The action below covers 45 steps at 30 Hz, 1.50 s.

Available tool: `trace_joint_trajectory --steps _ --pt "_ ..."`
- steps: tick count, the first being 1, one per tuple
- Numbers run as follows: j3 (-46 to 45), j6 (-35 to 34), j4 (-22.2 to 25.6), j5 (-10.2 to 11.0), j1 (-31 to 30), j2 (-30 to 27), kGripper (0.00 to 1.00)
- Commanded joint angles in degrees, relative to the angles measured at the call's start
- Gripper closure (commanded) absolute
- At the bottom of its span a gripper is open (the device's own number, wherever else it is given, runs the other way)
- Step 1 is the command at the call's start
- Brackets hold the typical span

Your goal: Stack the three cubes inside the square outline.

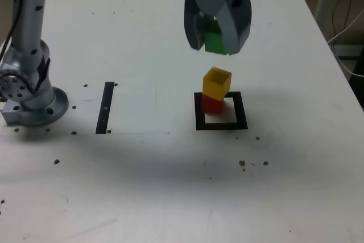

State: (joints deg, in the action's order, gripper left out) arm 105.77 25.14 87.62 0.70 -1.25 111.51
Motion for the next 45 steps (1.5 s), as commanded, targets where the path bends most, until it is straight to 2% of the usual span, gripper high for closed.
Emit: trace_joint_trajectory --steps 1,6,11,31,37,45 --pt "-0.9 -1.3 -0.5 1.0 -1.3 -0.3 0.83" --pt "-4.6 -2.8 -3.2 2.7 -2.3 -0.3 0.83" --pt "-8.2 -2.9 -6.6 3.3 -2.3 0.0 0.82" --pt "-11.7 -2.9 -11.1 1.0 -2.4 0.0 0.81" --pt "-11.9 -2.9 -11.5 1.0 -2.4 0.3 0.7" --pt "-12.1 -2.9 -11.3 1.1 -2.4 1.5 0.48"
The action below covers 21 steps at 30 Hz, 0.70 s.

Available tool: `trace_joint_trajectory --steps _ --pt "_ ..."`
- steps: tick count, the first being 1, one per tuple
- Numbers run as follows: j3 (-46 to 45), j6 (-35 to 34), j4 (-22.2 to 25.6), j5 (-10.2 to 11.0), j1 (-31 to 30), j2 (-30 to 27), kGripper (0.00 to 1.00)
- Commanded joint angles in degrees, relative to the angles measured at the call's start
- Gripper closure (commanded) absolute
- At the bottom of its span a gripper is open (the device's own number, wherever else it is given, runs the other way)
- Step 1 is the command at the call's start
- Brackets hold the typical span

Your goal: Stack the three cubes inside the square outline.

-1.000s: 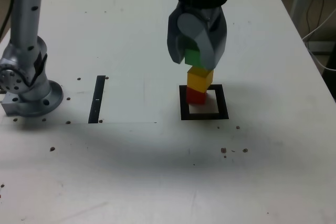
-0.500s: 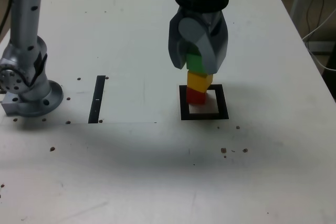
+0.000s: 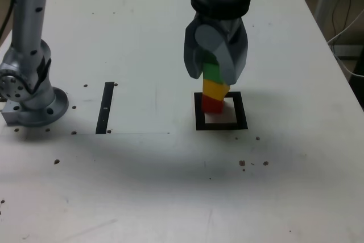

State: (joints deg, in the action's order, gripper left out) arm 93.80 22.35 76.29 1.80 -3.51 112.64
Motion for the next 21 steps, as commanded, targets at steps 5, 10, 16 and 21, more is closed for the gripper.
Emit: trace_joint_trajectory --steps 5,10,16,21 --pt "-0.1 0.1 0.4 -0.2 -0.1 0.6 0.27" --pt "-0.2 0.3 0.9 -0.7 -0.1 0.3 0.03" --pt "-0.1 0.2 1.2 -0.3 -0.1 -1.7 0.01" --pt "0.8 0.3 2.3 0.0 -0.1 -4.6 0.01"
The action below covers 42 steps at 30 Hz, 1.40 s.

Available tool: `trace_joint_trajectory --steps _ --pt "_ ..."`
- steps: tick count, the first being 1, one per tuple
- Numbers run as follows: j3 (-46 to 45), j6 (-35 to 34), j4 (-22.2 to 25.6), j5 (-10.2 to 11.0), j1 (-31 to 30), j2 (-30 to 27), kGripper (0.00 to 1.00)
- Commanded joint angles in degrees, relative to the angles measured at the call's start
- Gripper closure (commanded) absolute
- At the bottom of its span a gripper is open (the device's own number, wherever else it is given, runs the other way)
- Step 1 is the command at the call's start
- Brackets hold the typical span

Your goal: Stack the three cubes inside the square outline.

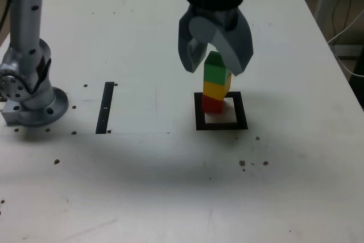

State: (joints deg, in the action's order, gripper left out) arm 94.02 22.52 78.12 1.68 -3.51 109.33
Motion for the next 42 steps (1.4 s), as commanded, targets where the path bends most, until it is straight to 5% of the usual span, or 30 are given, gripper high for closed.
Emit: trace_joint_trajectory --steps 1,18,28,36,42 --pt "0.7 0.1 0.8 0.1 -0.1 -2.1 0.01" --pt "-12.6 -3.5 4.6 3.2 -0.1 -18.0 0.01" --pt "-32.7 -9.1 -6.8 5.8 -0.1 -21.2 0.01" --pt "-43.7 -13.7 -15.5 5.1 -0.1 -21.2 0.01" --pt "-47.8 -17.8 -16.7 4.5 -0.1 -21.3 0.01"
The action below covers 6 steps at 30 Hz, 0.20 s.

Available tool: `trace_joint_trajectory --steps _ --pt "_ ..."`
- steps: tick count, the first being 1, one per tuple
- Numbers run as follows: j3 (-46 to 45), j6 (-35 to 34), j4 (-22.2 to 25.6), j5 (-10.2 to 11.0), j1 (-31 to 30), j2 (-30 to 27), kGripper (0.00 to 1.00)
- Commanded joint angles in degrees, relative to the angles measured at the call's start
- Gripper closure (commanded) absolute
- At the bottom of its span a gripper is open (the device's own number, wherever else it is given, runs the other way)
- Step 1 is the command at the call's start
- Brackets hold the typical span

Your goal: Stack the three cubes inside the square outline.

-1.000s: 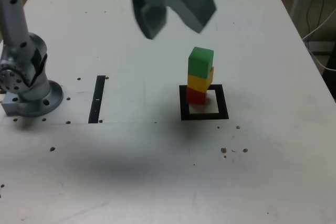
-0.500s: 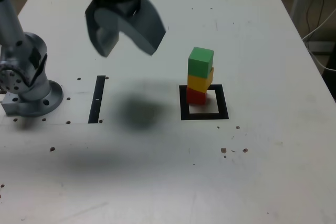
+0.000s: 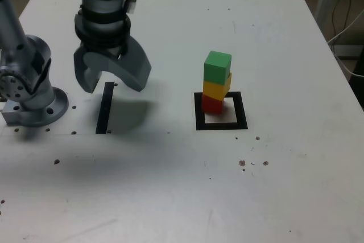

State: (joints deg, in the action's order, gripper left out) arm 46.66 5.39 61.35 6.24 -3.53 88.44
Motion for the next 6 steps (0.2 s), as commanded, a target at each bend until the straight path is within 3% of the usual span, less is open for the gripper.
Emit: trace_joint_trajectory --steps 1,6 --pt "-0.7 -1.4 0.2 -0.1 -0.1 -0.5 0.01" --pt "-1.7 -3.5 0.6 -0.1 -0.1 -1.9 0.01"
